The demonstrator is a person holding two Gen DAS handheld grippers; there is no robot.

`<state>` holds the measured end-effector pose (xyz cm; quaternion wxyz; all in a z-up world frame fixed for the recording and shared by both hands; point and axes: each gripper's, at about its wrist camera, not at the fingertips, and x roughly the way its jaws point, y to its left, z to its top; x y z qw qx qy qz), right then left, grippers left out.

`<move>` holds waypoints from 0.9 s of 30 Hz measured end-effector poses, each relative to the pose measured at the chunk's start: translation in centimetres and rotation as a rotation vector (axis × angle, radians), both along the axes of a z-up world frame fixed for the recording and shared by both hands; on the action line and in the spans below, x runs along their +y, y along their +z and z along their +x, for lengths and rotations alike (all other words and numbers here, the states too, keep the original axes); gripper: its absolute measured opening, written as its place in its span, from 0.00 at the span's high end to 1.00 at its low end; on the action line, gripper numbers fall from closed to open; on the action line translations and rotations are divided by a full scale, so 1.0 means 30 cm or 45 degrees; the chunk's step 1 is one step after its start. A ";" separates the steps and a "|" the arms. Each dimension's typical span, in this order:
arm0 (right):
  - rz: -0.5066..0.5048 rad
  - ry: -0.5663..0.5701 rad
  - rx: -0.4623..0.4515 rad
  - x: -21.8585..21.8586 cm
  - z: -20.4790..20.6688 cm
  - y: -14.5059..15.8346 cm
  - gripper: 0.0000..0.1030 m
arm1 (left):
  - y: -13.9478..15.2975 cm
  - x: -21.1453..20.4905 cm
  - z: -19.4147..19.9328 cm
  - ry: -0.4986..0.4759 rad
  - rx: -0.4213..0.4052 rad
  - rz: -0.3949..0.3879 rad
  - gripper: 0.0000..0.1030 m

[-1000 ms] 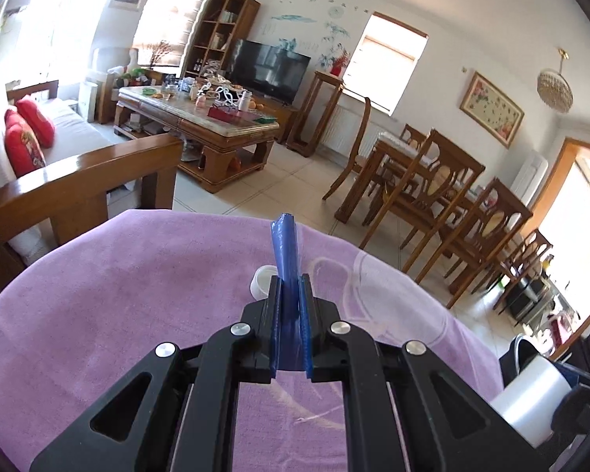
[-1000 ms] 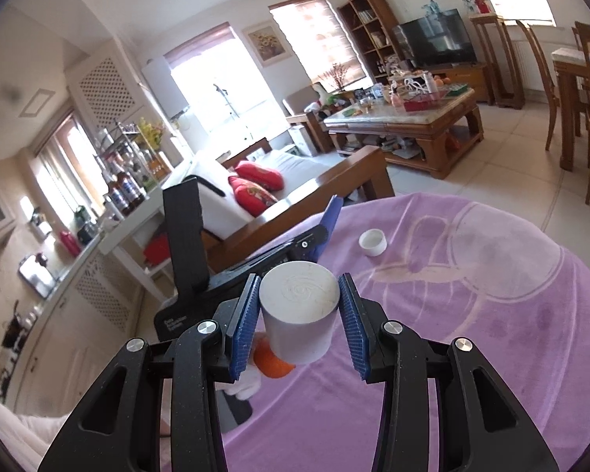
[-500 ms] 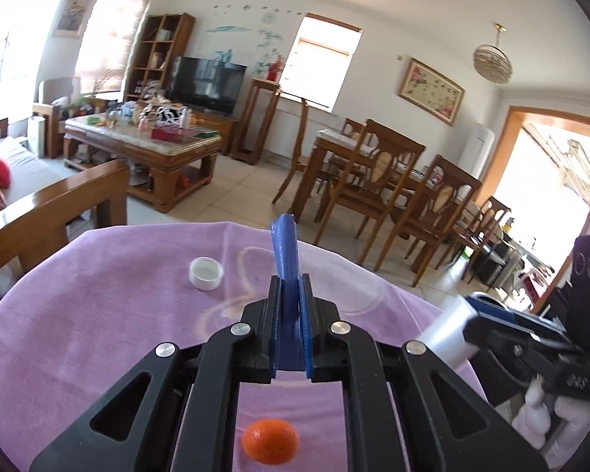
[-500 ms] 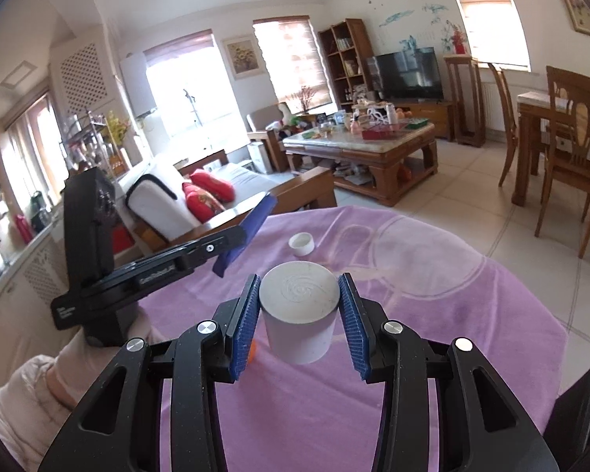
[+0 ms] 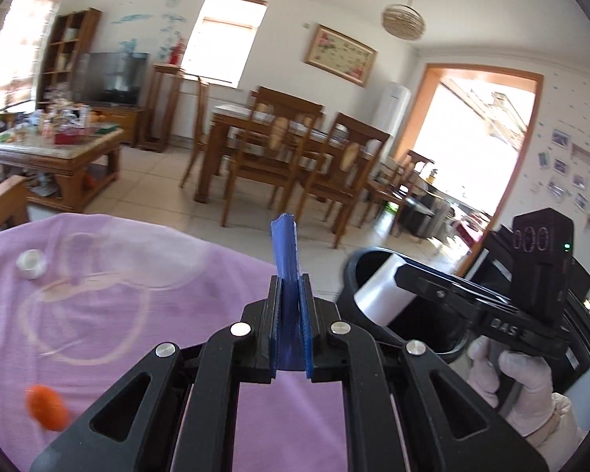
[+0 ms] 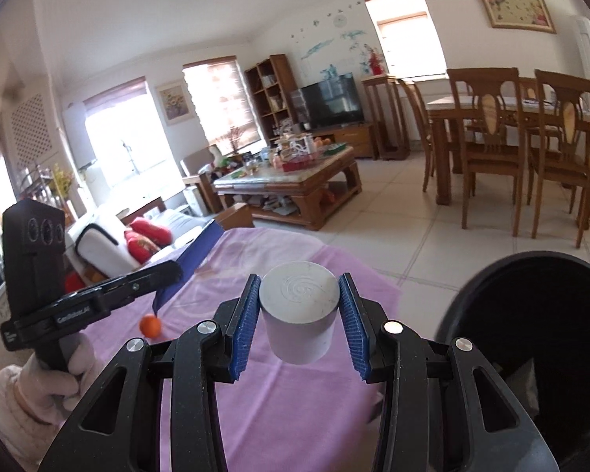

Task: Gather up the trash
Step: 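Open both tools over the black bin to drop the tube and roller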

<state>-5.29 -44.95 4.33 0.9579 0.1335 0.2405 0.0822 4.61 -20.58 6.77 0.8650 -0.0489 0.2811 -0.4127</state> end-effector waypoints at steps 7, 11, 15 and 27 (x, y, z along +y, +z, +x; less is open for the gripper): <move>0.003 -0.204 0.033 -0.301 -0.125 -0.071 0.61 | -0.021 -0.328 -0.052 -0.227 0.008 0.043 0.89; -0.021 -0.287 0.077 -0.441 -0.164 -0.121 0.61 | -0.060 -0.456 -0.071 -0.310 0.033 0.067 0.89; -0.020 -0.336 0.119 -0.534 -0.181 -0.190 0.61 | -0.105 -0.550 -0.093 -0.376 0.056 0.114 0.89; -0.052 -0.401 0.205 -0.612 -0.182 -0.338 0.61 | -0.220 -0.670 -0.119 -0.410 0.039 0.264 0.89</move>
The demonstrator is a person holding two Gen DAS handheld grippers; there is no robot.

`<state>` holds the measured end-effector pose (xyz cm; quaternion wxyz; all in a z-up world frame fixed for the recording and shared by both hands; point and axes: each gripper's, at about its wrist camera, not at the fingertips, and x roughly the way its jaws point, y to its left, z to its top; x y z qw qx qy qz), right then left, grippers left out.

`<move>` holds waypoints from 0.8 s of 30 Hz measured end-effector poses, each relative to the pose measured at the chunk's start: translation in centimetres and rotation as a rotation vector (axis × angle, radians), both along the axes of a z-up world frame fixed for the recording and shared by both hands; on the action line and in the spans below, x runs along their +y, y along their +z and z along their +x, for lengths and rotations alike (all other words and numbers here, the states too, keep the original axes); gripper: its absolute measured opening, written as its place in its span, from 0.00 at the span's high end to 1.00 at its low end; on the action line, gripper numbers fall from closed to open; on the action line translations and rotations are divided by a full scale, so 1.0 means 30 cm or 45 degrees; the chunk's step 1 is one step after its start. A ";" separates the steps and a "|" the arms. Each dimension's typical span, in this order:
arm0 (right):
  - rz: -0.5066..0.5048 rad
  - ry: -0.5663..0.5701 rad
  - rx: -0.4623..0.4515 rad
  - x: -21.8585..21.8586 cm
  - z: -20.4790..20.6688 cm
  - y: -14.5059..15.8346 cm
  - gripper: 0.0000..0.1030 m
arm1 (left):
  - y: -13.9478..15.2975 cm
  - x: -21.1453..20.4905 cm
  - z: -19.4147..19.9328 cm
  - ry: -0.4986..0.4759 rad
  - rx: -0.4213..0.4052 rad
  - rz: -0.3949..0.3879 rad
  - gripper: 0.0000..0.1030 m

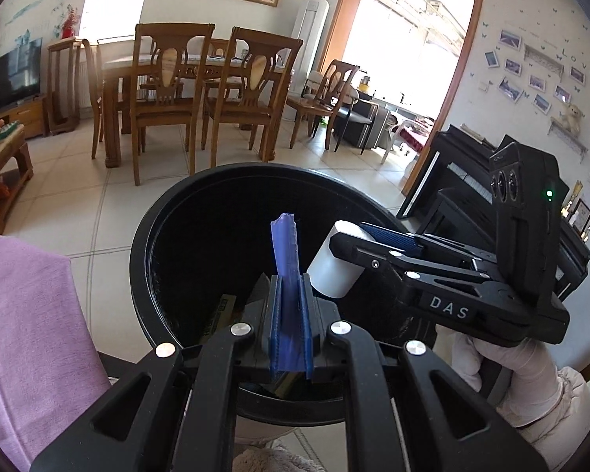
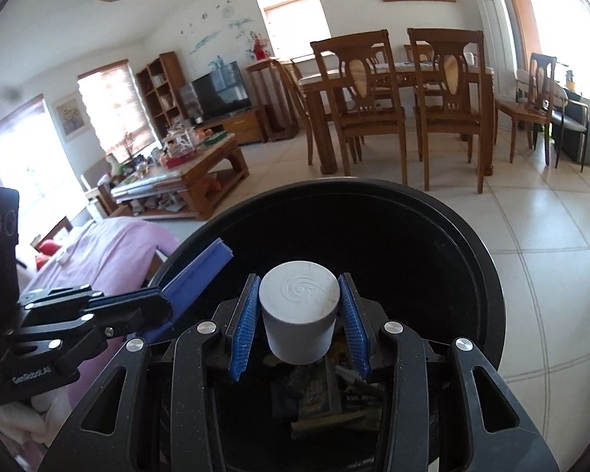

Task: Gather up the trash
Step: 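Open both tools over the black bin to drop the tube and roller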

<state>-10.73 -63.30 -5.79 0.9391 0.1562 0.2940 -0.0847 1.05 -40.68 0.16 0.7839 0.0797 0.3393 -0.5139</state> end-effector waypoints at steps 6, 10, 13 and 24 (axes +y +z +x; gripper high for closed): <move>-0.011 -0.009 0.017 0.004 0.003 -0.020 0.61 | -0.008 -0.025 -0.033 -0.010 -0.048 0.049 0.89; -0.019 -0.016 0.027 0.015 0.003 -0.024 0.61 | -0.011 -0.037 -0.039 -0.005 -0.072 0.080 0.89; -0.022 -0.026 0.032 0.017 0.003 -0.025 0.59 | -0.010 -0.040 -0.040 -0.008 -0.090 0.100 0.87; -0.050 -0.078 0.002 0.028 -0.015 0.010 0.37 | 0.030 0.003 -0.068 0.000 -0.126 0.053 0.32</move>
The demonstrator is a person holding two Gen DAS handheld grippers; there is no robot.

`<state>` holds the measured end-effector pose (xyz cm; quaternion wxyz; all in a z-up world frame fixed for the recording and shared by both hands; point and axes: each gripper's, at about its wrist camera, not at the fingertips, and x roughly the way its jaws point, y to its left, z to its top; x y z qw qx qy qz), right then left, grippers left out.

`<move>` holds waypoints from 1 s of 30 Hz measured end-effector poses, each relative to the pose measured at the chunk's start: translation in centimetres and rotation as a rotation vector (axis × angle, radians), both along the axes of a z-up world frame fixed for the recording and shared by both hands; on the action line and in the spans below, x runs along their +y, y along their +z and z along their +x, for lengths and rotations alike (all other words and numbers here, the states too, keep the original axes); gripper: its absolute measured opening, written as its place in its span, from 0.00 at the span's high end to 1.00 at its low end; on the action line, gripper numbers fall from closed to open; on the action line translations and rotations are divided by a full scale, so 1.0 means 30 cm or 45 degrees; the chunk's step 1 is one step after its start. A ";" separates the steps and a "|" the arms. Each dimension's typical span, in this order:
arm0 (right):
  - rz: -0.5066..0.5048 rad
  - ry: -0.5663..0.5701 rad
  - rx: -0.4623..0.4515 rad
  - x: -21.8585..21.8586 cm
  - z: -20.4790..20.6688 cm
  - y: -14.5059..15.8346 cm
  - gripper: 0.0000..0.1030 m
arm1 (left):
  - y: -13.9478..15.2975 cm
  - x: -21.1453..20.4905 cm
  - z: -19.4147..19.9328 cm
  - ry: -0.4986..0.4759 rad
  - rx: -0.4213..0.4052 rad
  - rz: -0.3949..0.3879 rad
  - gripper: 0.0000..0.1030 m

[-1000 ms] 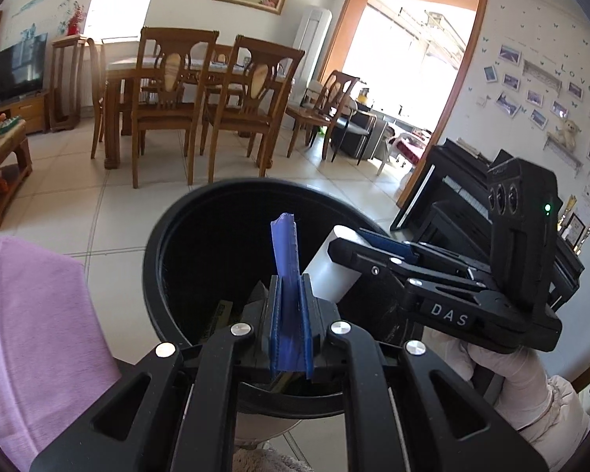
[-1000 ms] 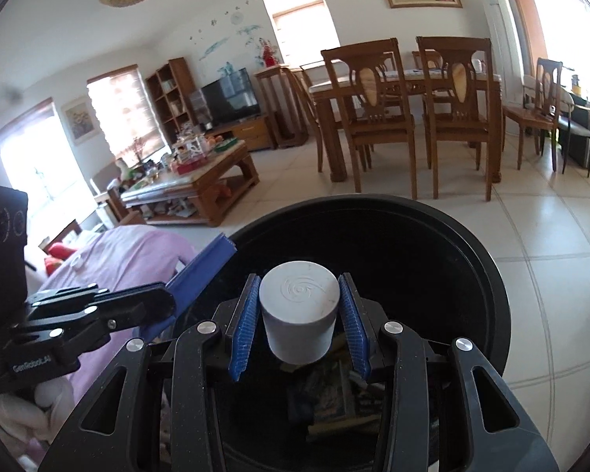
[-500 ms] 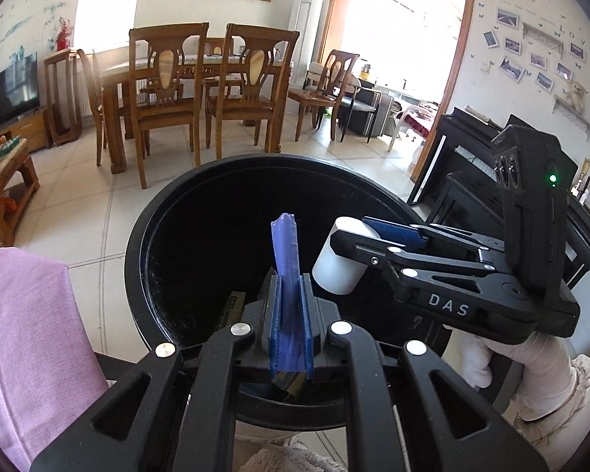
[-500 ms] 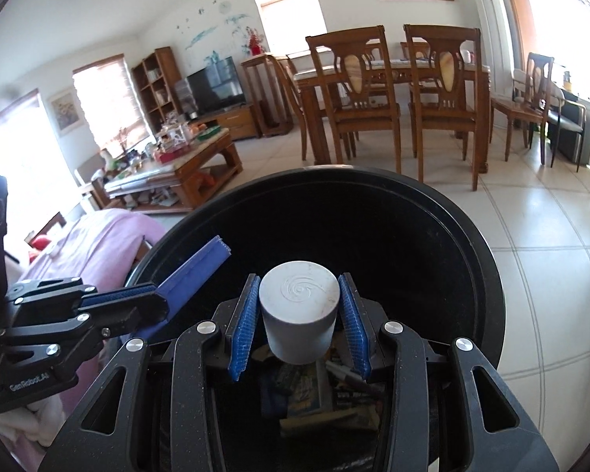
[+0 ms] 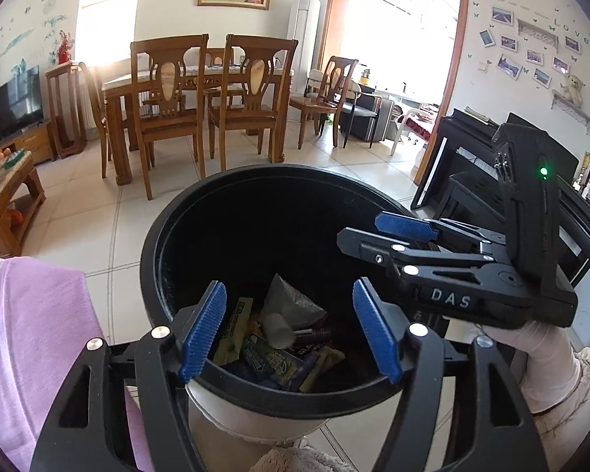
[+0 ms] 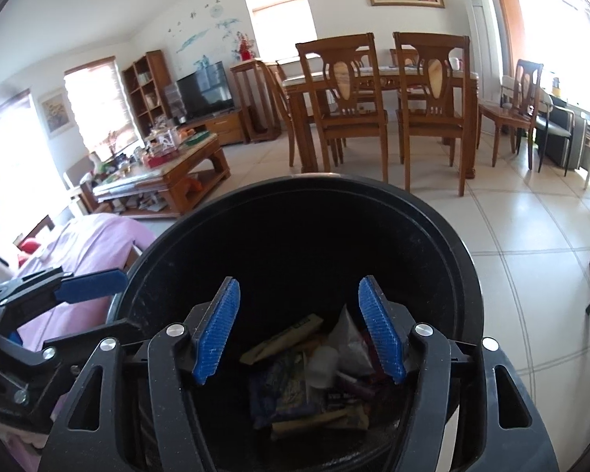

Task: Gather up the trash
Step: 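Open both tools over the black bin to drop the tube and roller, then move the left tool back to the table and grasp the orange mandarin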

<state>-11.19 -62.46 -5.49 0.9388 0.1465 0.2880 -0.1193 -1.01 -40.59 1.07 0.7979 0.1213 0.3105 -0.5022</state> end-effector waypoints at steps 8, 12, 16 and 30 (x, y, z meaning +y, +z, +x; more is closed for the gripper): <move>-0.008 0.025 -0.042 0.101 0.030 0.060 0.26 | 0.056 0.163 0.009 0.105 -0.042 0.011 0.20; -0.022 0.093 -0.061 0.202 0.084 0.099 0.17 | 0.091 0.300 0.028 0.194 -0.026 -0.015 0.13; -0.036 0.165 -0.082 0.320 0.154 0.146 0.05 | 0.124 0.461 0.044 0.299 -0.060 -0.030 0.05; -0.063 0.559 -0.009 0.836 0.503 0.221 0.05 | -0.009 1.048 0.235 0.860 0.043 0.177 0.10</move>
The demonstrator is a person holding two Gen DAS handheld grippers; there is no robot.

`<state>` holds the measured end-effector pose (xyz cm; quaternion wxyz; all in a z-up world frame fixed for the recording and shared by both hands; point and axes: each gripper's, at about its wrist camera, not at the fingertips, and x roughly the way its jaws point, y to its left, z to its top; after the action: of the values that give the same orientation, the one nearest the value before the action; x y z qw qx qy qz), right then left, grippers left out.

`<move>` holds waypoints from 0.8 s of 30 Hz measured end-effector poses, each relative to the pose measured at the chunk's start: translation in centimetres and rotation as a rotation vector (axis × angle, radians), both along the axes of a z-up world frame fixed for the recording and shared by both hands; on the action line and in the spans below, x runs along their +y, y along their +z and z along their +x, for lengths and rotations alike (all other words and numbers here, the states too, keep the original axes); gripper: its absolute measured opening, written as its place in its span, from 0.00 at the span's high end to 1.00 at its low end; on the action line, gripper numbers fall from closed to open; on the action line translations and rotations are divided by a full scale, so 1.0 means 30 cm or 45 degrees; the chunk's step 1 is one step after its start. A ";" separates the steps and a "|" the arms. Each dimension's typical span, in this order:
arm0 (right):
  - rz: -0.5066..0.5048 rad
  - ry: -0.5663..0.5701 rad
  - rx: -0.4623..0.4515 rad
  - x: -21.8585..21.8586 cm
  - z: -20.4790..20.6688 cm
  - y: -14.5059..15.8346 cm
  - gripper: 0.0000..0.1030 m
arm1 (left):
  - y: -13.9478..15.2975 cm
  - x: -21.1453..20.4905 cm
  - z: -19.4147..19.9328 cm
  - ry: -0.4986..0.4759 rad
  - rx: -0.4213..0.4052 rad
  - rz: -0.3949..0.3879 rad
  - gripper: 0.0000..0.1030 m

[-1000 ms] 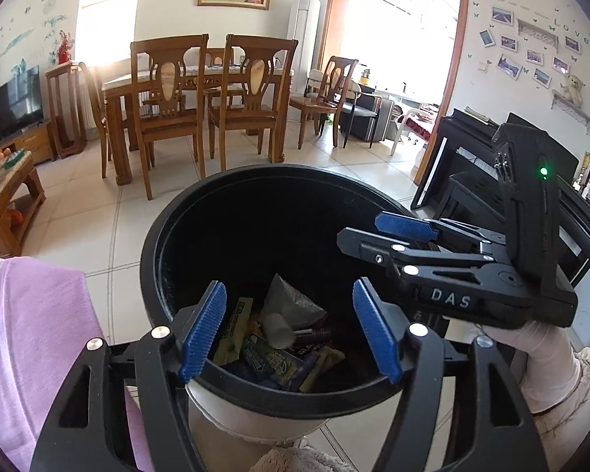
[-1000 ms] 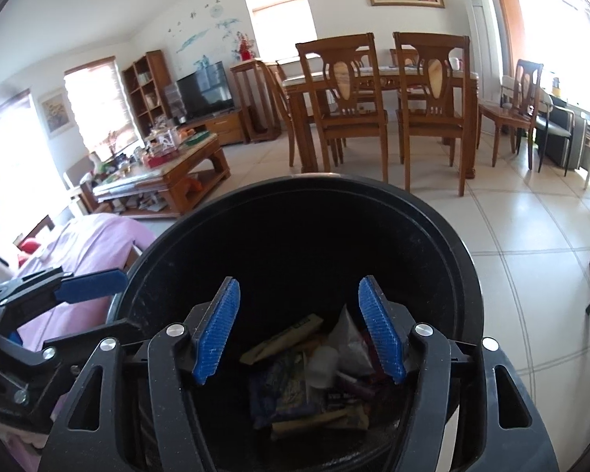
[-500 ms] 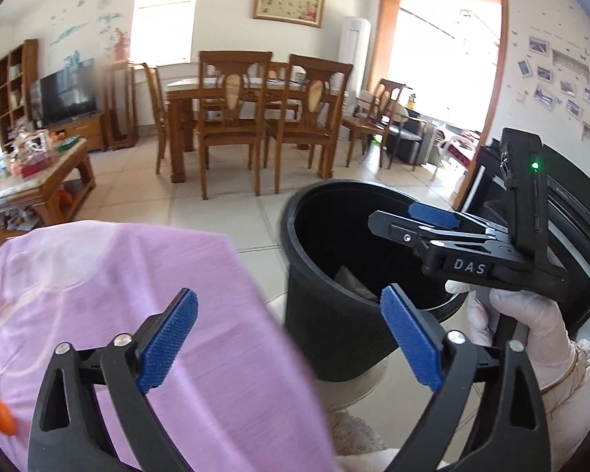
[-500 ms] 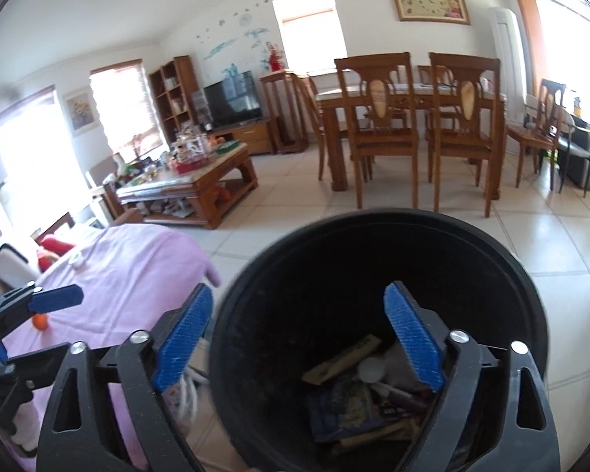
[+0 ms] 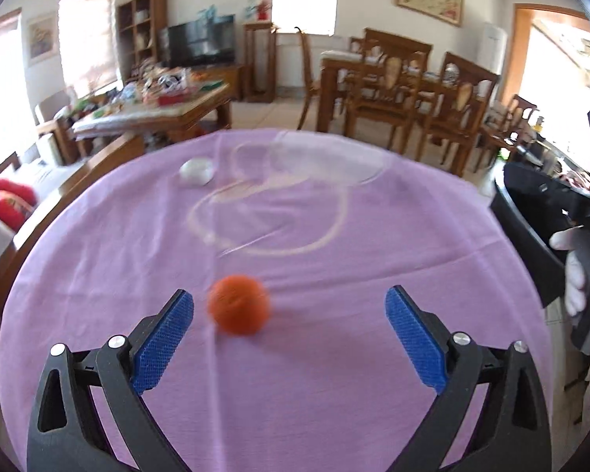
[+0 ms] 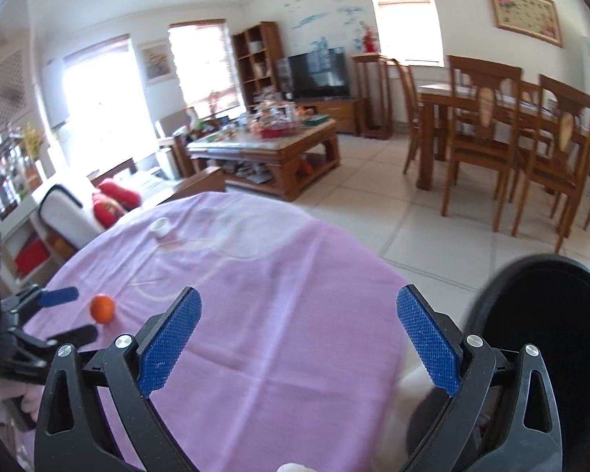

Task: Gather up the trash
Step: 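Move the left tool back to the table and grasp the orange mandarin, then grasp the white bottle cap with the right tool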

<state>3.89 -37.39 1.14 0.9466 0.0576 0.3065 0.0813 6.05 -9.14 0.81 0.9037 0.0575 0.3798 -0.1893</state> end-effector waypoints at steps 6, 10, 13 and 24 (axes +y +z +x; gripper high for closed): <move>-0.053 0.118 0.023 0.198 0.066 0.003 0.05 | -0.069 0.067 0.080 0.015 0.162 -0.063 0.46; -0.089 0.176 0.054 0.290 0.122 0.006 0.05 | -0.079 0.101 0.090 -0.004 0.155 -0.070 0.63; -0.122 0.214 0.068 0.353 0.166 0.004 0.05 | -0.081 0.121 0.092 -0.019 0.158 -0.095 0.65; -0.243 0.402 0.120 0.664 0.419 -0.021 0.10 | -0.007 0.269 0.071 0.217 -0.022 -0.234 0.65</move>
<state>16.48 -17.46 0.52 0.9080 -0.0774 0.3619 0.1966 8.19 -1.08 0.61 0.9212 -0.0566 0.3565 -0.1452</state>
